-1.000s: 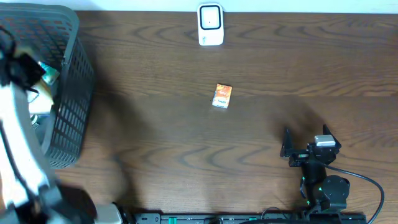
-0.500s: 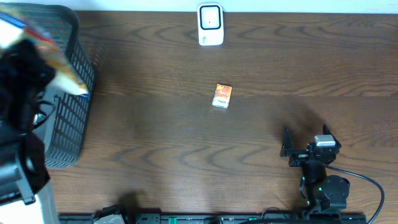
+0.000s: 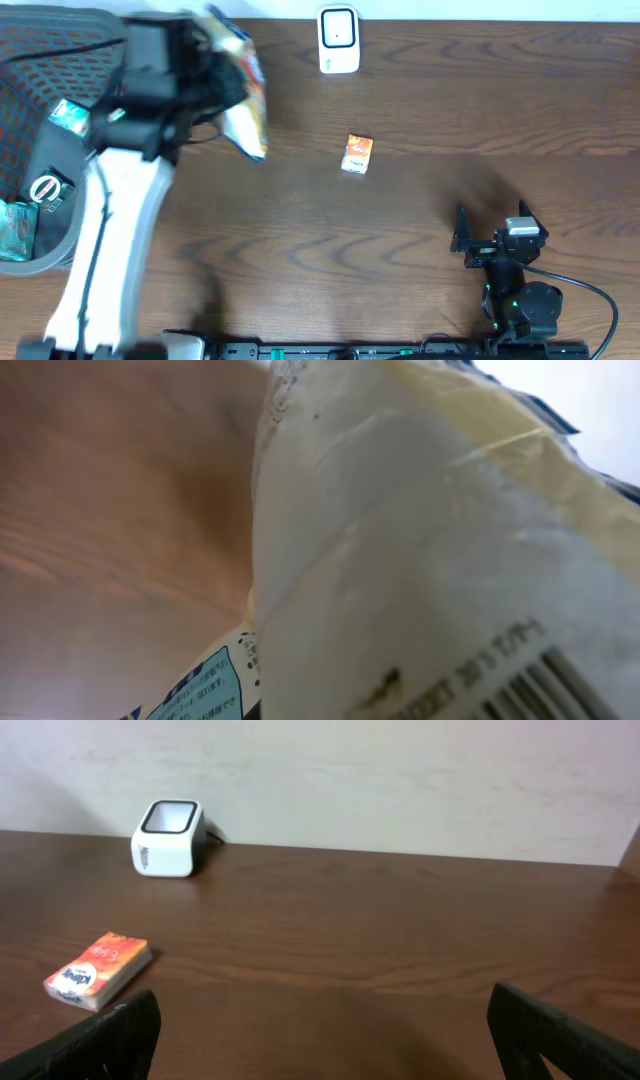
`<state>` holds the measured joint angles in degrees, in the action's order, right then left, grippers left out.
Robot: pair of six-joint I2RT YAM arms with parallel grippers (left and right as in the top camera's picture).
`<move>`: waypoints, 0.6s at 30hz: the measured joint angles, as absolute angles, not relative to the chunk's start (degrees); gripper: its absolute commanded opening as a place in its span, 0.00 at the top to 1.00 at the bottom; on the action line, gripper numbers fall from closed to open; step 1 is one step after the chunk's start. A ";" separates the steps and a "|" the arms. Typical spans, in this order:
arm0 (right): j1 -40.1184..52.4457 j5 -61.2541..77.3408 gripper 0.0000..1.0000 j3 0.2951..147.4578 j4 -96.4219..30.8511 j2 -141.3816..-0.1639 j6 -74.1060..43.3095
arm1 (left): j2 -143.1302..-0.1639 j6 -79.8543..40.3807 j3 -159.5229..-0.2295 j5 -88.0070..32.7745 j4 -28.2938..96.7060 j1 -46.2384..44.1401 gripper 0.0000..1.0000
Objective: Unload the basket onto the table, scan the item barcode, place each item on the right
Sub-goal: 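Carry the white snack bag out and drop it beside the orange pack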
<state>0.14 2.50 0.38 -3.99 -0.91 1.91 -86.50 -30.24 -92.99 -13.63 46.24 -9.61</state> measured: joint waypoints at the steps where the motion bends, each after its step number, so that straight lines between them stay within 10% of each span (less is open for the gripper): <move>1: 0.14 2.50 0.00 0.38 -3.99 -0.89 1.91 | -89.10 -30.24 -92.99 -13.61 46.15 -10.74 0.93; 9: 0.14 2.50 0.01 0.38 -3.99 -0.89 1.91 | -105.75 -30.24 -92.97 -9.58 44.64 -16.38 0.89; 12: 0.14 2.50 0.01 0.38 -3.99 -0.89 1.91 | -110.52 -30.26 -92.97 -8.80 44.42 -18.02 0.33; 18: 0.14 2.50 0.01 0.38 -3.99 -0.89 1.91 | -111.57 -28.62 -92.97 -8.69 43.16 -20.47 0.18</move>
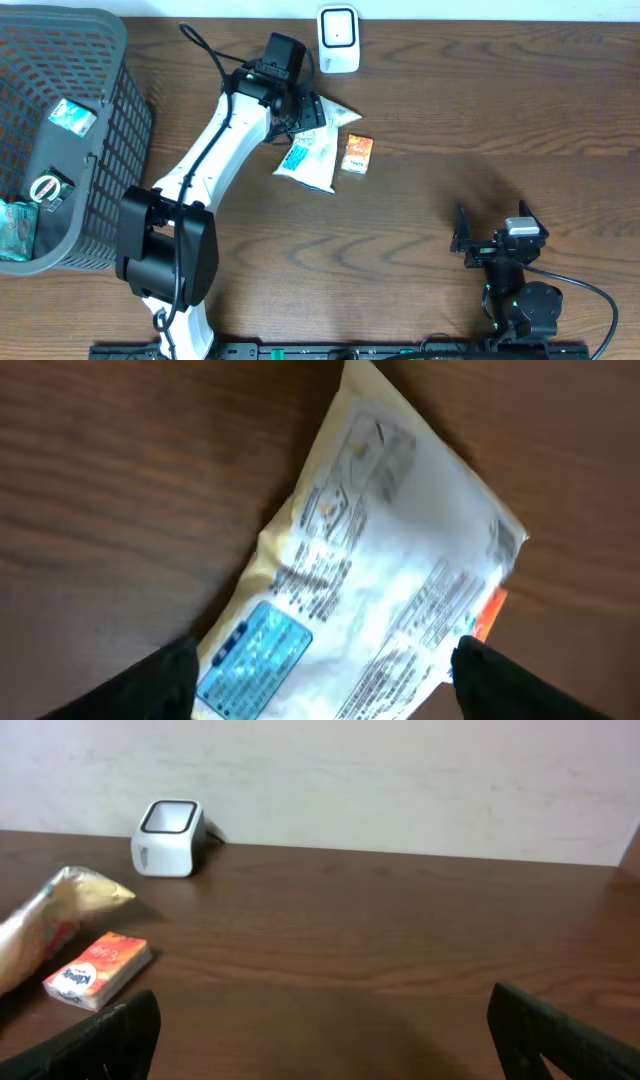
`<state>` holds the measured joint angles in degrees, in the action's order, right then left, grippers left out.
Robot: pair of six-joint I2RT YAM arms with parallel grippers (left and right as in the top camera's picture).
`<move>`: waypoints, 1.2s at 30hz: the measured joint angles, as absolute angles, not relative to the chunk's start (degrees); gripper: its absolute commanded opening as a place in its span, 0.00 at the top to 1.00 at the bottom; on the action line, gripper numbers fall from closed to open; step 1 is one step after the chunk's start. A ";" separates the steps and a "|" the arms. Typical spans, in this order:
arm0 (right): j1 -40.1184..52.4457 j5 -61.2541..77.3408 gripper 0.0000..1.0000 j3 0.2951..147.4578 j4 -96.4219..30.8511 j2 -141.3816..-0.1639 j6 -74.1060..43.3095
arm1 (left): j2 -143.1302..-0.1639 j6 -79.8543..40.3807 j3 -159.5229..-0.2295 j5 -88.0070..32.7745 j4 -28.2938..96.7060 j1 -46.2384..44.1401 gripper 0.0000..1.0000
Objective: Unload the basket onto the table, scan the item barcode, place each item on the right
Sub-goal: 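Carry the white snack bag out and drop it beside the orange pack, then reach into the basket and grasp the green wet wipes pack with left gripper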
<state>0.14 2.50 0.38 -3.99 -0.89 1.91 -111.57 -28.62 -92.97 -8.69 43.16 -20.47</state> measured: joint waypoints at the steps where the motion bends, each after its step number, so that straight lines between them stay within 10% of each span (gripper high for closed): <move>1: 0.14 2.52 0.01 0.38 -3.99 -0.89 1.91 | -111.33 -27.99 -92.97 -8.67 43.18 -20.40 0.18; 18: 0.14 2.50 0.01 0.38 -3.99 -0.89 1.91 | -76.84 -16.25 -93.21 10.13 43.94 12.21 0.13; 36: 0.14 2.50 0.01 0.38 -3.99 -0.89 1.91 | -95.33 -7.60 -89.36 18.83 53.12 38.17 0.15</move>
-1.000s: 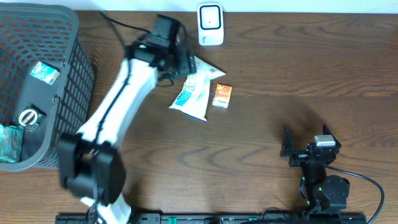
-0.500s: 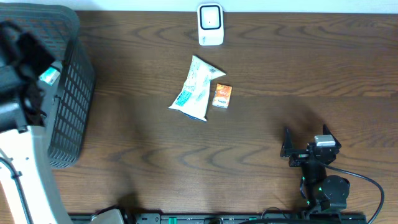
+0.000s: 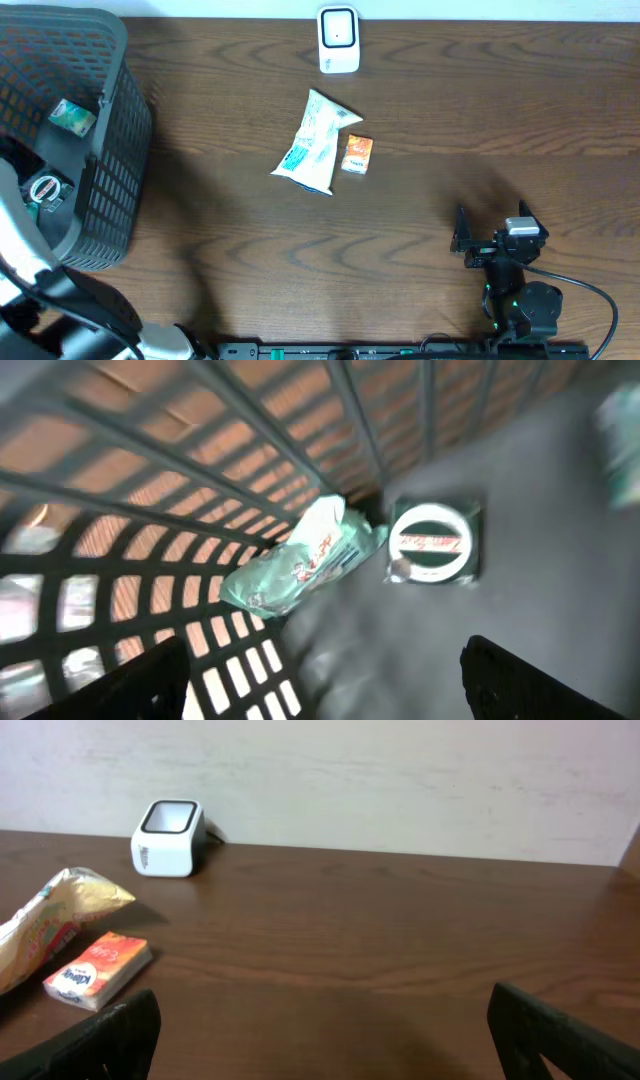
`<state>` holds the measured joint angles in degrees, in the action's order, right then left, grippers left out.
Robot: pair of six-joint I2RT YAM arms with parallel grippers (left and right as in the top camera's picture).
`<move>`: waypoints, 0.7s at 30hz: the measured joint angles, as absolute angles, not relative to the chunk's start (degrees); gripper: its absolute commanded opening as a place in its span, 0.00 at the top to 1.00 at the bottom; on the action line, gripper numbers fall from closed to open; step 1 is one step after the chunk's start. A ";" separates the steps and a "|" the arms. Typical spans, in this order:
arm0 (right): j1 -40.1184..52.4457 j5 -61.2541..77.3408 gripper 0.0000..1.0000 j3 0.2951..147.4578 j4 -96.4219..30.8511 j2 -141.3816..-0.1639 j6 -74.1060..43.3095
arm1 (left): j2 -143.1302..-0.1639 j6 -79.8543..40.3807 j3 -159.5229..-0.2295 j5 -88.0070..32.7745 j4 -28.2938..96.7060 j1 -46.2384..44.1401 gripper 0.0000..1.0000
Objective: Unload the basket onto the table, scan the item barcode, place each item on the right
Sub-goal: 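Reach into the basket and grasp the green wet wipes pack with left gripper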
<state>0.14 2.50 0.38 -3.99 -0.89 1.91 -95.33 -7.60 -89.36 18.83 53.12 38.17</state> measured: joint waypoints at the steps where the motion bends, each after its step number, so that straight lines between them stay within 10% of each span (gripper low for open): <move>1: 0.14 2.50 0.01 0.38 -3.99 -0.89 1.91 | -97.12 -6.13 -89.36 19.09 53.63 38.26 0.17; 21: 0.14 2.50 0.01 0.38 -3.99 -0.89 1.91 | -113.27 5.45 -89.34 21.04 53.17 43.70 0.26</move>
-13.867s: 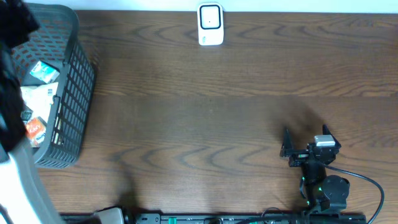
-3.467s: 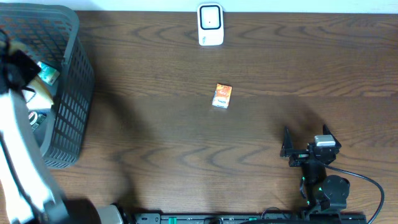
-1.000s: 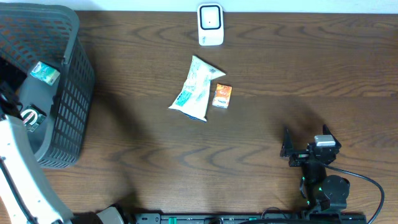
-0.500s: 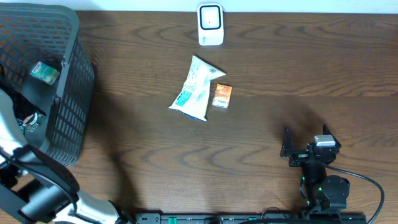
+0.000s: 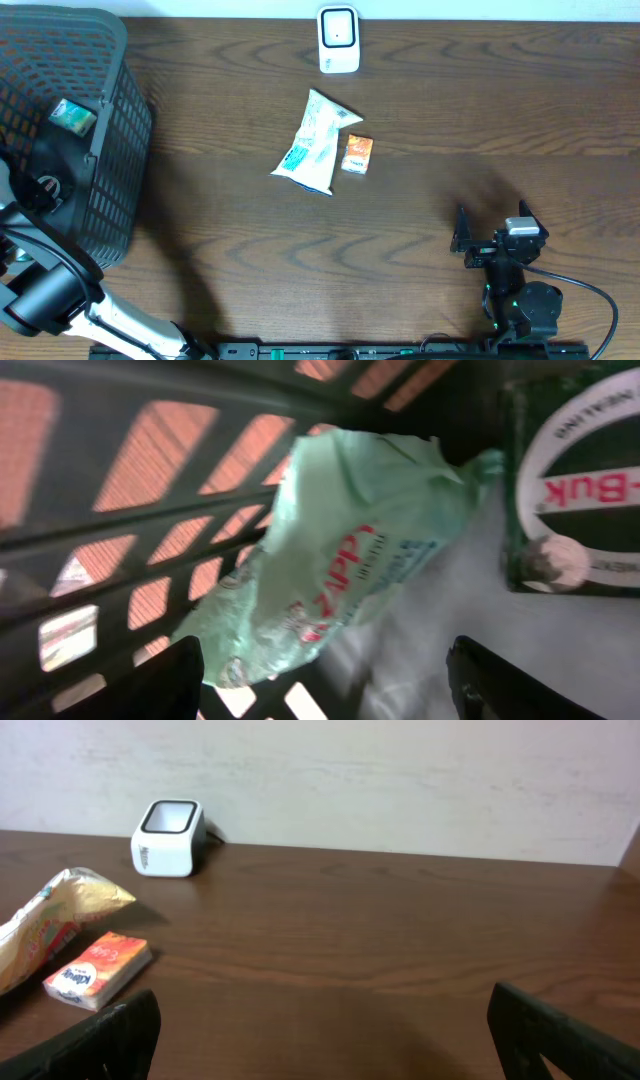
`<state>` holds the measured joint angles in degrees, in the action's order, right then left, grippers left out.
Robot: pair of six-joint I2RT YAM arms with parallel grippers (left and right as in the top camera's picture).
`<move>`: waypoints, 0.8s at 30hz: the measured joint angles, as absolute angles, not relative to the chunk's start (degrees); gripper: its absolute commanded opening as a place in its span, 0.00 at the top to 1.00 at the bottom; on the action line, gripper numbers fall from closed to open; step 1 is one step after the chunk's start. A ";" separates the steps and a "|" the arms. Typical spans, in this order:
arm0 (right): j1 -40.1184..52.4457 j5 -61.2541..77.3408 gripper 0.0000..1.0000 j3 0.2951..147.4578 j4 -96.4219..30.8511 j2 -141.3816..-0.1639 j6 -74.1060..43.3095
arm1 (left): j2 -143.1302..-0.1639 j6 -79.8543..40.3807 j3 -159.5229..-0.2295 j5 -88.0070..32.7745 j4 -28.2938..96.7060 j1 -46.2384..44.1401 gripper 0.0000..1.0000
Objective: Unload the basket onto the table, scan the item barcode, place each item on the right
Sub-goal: 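Reach into the basket and grasp the green wet wipes pack with left gripper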
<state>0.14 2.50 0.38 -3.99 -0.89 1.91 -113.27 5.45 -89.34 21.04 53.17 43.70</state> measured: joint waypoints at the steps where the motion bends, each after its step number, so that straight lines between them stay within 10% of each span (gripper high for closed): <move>1: 0.14 2.50 0.01 0.38 -3.99 -0.89 1.91 | -113.27 5.82 -89.34 21.19 52.82 43.90 0.27; 14: 0.14 2.50 0.01 0.38 -3.99 -0.89 1.91 | -113.27 12.29 -86.91 19.16 44.86 44.10 0.29; 21: 0.14 2.50 0.01 0.38 -3.99 -0.89 1.91 | -113.27 13.43 -83.79 18.74 41.30 44.10 0.92; 24: 0.14 2.52 0.01 0.38 -3.99 -0.89 1.91 | -113.27 13.52 -83.79 18.74 41.32 44.10 0.93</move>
<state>0.14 2.52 0.38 -3.99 -0.89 1.91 -113.27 13.52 -83.79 18.74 41.32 44.10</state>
